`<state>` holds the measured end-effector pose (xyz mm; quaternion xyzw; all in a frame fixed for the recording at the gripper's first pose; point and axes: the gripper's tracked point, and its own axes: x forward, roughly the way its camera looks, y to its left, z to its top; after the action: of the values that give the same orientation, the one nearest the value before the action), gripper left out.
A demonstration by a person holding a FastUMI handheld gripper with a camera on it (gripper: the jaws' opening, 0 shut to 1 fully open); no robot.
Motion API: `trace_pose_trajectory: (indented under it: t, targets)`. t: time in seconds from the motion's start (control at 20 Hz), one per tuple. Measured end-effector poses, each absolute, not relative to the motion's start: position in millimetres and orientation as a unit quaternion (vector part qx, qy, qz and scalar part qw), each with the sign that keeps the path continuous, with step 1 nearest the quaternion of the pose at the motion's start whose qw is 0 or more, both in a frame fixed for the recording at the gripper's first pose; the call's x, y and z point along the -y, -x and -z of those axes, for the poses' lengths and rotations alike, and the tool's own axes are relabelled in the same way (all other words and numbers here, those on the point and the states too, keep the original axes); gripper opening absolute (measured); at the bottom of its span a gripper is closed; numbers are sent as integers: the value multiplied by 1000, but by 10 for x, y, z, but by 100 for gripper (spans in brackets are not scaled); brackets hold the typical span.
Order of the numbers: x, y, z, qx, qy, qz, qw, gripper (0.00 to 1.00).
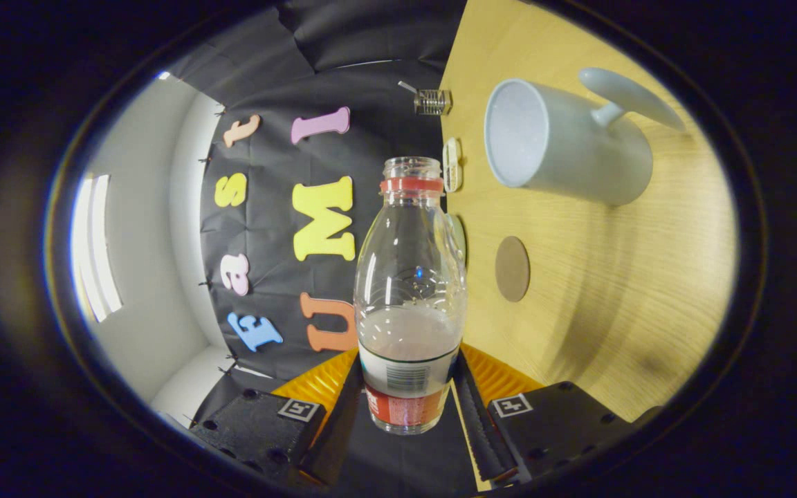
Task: Take the bottle from table, then pour the juice into the cup, finally place the bottle on the coaster
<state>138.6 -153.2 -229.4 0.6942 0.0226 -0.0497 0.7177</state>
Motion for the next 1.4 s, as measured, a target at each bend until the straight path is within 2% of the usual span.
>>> trace_pose_trajectory:
  t: [1.4]
  targets:
    - [1536, -1514, 1917, 7, -774, 45, 632, 75]
